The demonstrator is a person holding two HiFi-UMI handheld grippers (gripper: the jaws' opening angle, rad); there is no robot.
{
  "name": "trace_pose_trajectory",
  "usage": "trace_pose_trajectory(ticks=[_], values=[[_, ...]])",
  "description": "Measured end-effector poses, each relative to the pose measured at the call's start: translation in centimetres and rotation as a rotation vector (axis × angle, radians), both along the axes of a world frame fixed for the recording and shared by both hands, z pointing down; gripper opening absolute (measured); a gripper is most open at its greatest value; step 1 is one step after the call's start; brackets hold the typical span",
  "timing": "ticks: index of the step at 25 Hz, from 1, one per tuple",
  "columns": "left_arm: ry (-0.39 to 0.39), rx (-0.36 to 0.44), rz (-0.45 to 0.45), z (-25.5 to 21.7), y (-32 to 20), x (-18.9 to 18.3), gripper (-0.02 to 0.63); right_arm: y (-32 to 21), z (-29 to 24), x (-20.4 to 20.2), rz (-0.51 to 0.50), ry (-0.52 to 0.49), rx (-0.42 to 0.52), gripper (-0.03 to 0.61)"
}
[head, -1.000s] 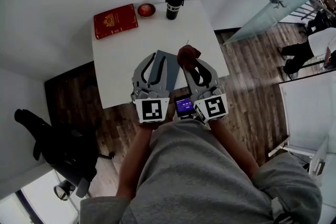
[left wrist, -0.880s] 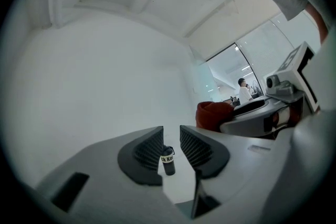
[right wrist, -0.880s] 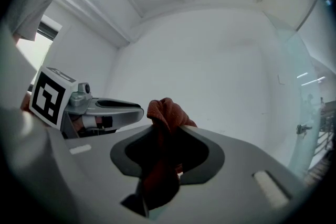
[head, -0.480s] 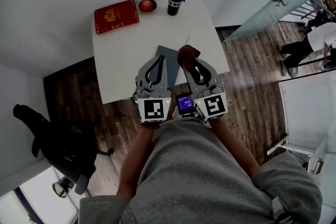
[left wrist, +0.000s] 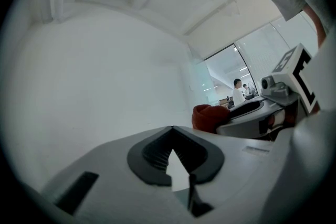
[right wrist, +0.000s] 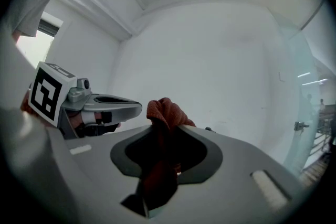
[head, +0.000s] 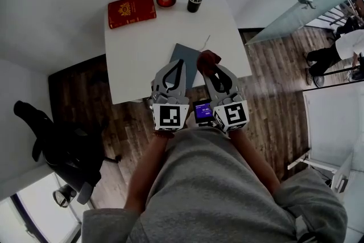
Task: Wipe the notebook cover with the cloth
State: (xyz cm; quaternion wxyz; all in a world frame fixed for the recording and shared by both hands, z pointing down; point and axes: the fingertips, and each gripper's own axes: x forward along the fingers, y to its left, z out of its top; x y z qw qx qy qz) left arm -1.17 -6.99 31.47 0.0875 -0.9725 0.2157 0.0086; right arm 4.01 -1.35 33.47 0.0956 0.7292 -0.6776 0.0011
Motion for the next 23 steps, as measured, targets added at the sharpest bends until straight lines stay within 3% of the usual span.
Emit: trace_pose_trajectory(ticks=[23], values=[[-0.002, -0.053, 0.018, 1.7, 3.3, -2.8, 0.000, 2.9, 1.1, -2.4, -0.007, -0.022, -0.021, 0.110]])
